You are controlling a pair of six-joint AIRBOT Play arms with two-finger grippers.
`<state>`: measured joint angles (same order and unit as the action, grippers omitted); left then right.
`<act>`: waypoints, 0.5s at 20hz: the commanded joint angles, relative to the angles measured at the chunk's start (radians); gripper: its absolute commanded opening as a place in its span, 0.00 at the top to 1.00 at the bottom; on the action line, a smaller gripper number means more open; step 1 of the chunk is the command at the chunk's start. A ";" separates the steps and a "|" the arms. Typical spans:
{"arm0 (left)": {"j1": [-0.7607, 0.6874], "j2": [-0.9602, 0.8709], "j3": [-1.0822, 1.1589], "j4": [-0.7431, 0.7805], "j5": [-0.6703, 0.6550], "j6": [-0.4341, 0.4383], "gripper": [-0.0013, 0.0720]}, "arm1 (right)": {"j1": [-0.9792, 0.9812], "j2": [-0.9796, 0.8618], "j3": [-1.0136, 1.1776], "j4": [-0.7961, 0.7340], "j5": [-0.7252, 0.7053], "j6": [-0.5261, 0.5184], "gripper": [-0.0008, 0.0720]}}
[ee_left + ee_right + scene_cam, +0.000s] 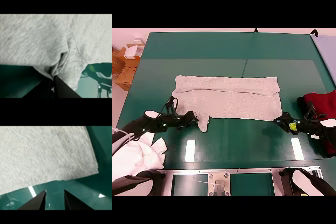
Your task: Fold the shirts.
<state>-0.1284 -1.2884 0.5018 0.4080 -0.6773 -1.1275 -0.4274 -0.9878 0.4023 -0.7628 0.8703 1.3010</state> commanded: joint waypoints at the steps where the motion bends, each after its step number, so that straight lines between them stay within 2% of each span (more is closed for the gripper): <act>1: 0.000 0.000 0.019 0.041 -0.034 -0.001 0.88 | 0.001 0.000 0.000 0.001 -0.005 -0.001 0.62; 4: 0.000 0.000 0.072 0.143 -0.063 -0.060 0.88 | 0.001 0.000 0.000 0.000 -0.007 -0.001 0.62; 6: 0.000 0.000 0.126 0.271 -0.142 -0.129 0.87 | 0.001 0.000 0.000 0.000 -0.011 -0.001 0.62; 7: 0.000 0.000 0.152 0.325 -0.185 -0.159 0.69 | 0.001 0.000 0.000 0.000 -0.015 -0.001 0.62; 8: 0.000 0.000 0.175 0.373 -0.227 -0.224 0.00 | 0.001 0.000 0.000 0.000 -0.019 -0.001 0.62; 9: 0.000 0.000 0.190 0.405 -0.256 -0.260 0.09 | 0.001 0.000 0.000 0.000 -0.026 -0.001 0.62; 10: 0.000 0.000 0.198 0.423 -0.281 -0.260 0.10 | 0.001 0.000 0.000 0.000 -0.033 -0.001 0.62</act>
<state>-0.1307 -1.2873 0.6544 0.6952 -0.8547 -1.2926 -0.4271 -0.9878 0.4023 -0.7624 0.8536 1.2999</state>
